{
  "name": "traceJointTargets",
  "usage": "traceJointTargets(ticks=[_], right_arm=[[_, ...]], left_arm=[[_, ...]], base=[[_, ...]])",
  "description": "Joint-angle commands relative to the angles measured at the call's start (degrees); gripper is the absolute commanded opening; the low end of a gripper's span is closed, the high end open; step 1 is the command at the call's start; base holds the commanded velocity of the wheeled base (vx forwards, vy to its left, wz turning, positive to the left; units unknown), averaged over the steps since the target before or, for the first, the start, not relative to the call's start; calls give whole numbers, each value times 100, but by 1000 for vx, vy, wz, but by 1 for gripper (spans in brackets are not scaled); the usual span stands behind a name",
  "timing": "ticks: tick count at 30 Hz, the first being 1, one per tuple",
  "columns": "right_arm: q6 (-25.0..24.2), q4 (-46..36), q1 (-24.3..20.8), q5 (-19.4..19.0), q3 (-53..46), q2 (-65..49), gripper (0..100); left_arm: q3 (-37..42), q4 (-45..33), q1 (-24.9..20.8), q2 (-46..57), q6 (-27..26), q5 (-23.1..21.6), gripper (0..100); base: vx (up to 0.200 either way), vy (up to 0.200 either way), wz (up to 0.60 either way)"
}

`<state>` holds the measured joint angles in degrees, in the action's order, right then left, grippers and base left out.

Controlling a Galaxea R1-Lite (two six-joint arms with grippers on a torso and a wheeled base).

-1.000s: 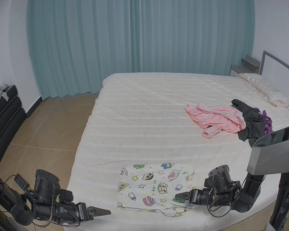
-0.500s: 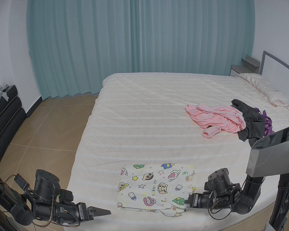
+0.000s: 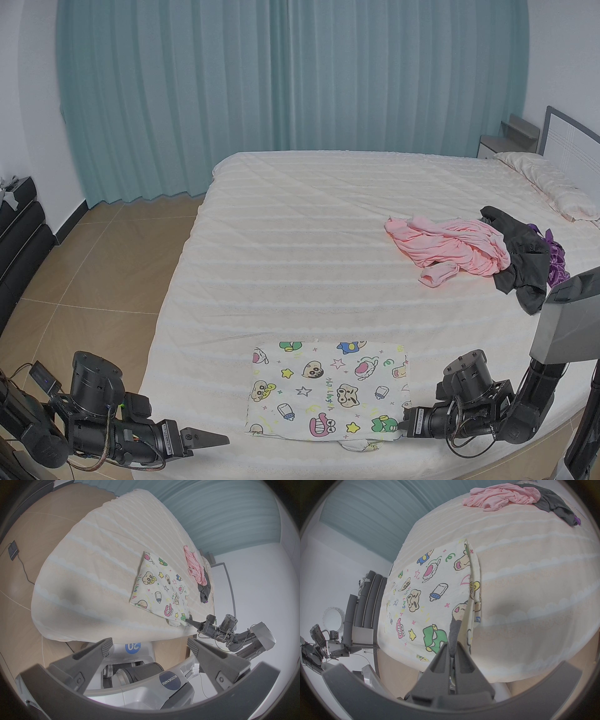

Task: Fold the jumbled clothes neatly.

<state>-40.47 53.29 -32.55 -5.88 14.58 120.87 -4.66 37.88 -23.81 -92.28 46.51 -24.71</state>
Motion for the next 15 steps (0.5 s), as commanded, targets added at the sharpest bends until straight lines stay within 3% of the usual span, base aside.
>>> traceJointTargets(ticks=[1,9,10,15], right_arm=[[75,-2,3,-1,-34,-11,0],[312,-2,56,-1,-236,86,0],[356,-2,56,8,-236,139,100],[549,50,126,8,-263,139,100]], left_arm=[[0,9,-1,0,-1,1,100],[0,44,-1,-9,-1,19,100],[-9,44,-1,-9,-1,19,100],[-132,71,78,-62,-10,133,100]], base=[[0,0,0],[0,0,0],[0,0,0],[0,0,0]])
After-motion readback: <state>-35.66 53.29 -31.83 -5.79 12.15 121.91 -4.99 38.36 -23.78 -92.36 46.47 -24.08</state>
